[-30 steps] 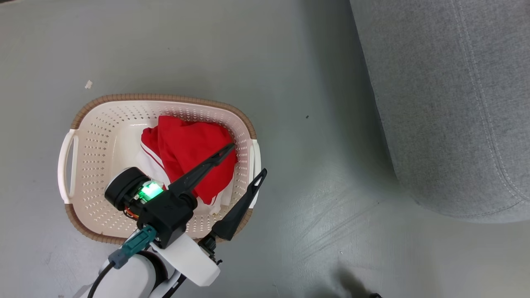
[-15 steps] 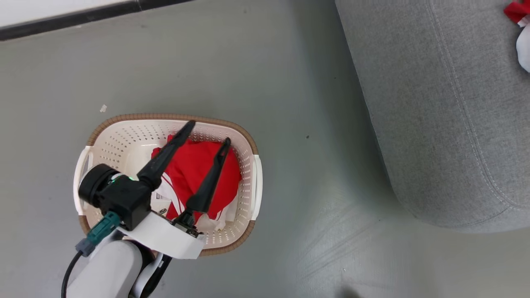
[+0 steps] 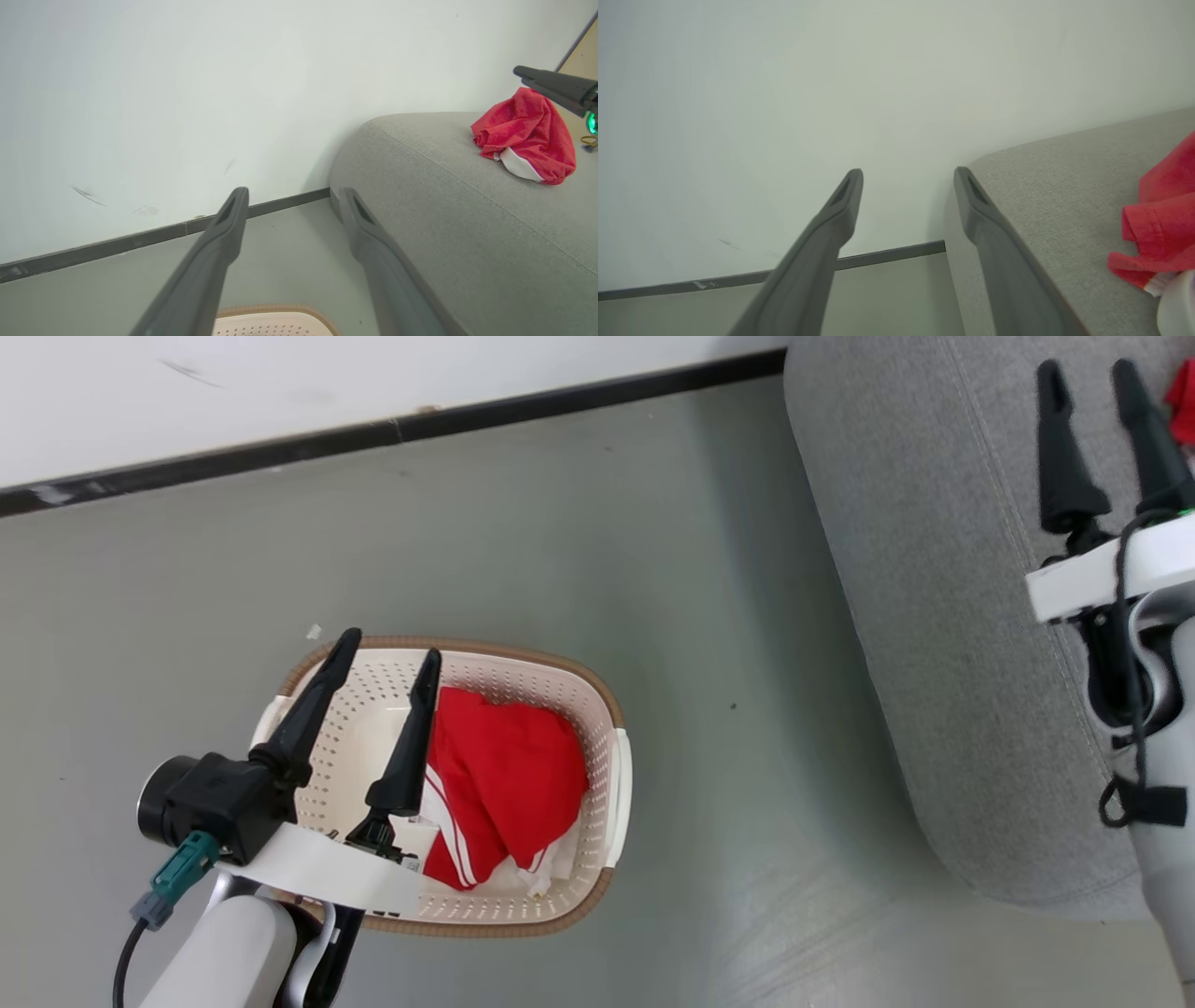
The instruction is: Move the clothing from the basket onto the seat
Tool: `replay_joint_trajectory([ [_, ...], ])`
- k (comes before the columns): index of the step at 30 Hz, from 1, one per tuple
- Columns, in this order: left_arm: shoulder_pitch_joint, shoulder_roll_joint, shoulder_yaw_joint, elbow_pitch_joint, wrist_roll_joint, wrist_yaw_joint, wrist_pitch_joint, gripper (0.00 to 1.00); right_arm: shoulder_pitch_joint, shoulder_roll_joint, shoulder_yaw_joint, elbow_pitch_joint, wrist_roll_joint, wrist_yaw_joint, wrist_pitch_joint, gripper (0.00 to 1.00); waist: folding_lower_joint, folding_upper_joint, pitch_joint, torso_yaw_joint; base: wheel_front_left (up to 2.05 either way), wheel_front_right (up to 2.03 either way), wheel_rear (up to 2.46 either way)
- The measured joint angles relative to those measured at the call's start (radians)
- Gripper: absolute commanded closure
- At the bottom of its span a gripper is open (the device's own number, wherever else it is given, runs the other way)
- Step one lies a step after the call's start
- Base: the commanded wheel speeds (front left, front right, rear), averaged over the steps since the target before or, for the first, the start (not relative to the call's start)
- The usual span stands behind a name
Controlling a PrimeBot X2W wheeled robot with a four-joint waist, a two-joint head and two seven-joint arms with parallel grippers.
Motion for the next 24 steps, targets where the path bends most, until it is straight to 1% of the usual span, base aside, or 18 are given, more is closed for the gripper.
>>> replay_joint_trajectory([
  [7, 0.027, -0.030, 0.049, 0.032, -0.007, 0.021, -0.016, 0.00, 0.078, 0.036, 0.066, -0.030, -0.064, 0.000, -0.001, 0.00, 0.0000, 0.0000, -0.077, 0.055, 0.00, 0.00, 0.00],
  [10, 0.041, -0.032, 0.064, 0.048, -0.010, 0.029, -0.017, 0.00, 0.117, 0.053, 0.074, -0.034, -0.068, 0.000, -0.001, 0.00, 0.0001, 0.0000, -0.107, 0.077, 0.00, 0.00, 0.00],
  [15, 0.069, -0.039, 0.088, 0.073, -0.013, 0.031, -0.018, 0.00, 0.194, 0.081, 0.091, -0.040, -0.080, 0.000, -0.001, 0.00, 0.0000, 0.0000, -0.157, 0.115, 0.00, 0.00, 0.00],
  [20, 0.101, -0.058, 0.095, 0.096, -0.014, 0.031, -0.020, 0.00, 0.285, 0.114, 0.100, -0.044, -0.086, 0.000, -0.001, 0.00, 0.0000, 0.0000, -0.207, 0.150, 0.00, 0.00, 0.00],
  [24, 0.125, -0.066, 0.098, 0.107, -0.019, 0.029, -0.020, 0.00, 0.349, 0.126, 0.095, -0.051, -0.095, 0.000, -0.001, 0.00, 0.0000, 0.0000, -0.247, 0.176, 0.00, 0.00, 0.00],
])
